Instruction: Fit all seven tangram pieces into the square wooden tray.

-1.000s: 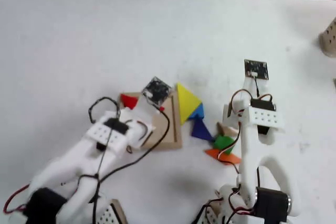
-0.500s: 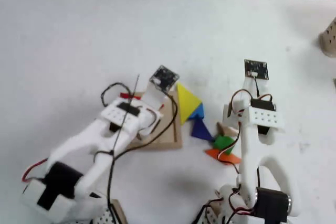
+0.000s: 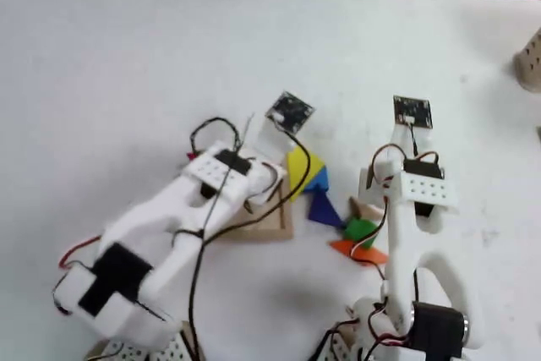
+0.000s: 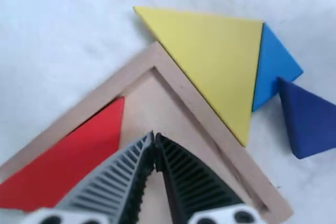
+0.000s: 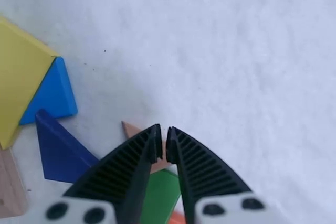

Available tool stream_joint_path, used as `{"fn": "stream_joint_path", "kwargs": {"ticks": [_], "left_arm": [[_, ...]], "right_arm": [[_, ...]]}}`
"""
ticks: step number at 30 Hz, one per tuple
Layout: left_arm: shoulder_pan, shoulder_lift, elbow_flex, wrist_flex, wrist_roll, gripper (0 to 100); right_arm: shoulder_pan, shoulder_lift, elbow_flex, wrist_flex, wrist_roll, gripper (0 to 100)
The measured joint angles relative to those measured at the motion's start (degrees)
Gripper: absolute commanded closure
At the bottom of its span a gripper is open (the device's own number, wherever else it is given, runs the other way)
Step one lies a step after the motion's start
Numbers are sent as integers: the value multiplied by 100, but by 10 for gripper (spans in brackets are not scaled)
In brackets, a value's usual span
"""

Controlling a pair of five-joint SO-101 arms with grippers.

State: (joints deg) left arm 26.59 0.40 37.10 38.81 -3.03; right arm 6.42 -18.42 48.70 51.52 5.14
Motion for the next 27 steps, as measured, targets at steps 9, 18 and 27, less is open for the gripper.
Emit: {"fn": "stream_joint_path", "kwargs": {"ticks": [9,18,27], "left_arm": [[-1099,-1837,853,18,0,973],[-2505,-747,712,-290,607,973],[-2532,457,-264,-132,677,976]], "right_arm": [[0,0,0,0,0,978],[0,0,0,0,0,978],[0,0,0,0,0,978]]}}
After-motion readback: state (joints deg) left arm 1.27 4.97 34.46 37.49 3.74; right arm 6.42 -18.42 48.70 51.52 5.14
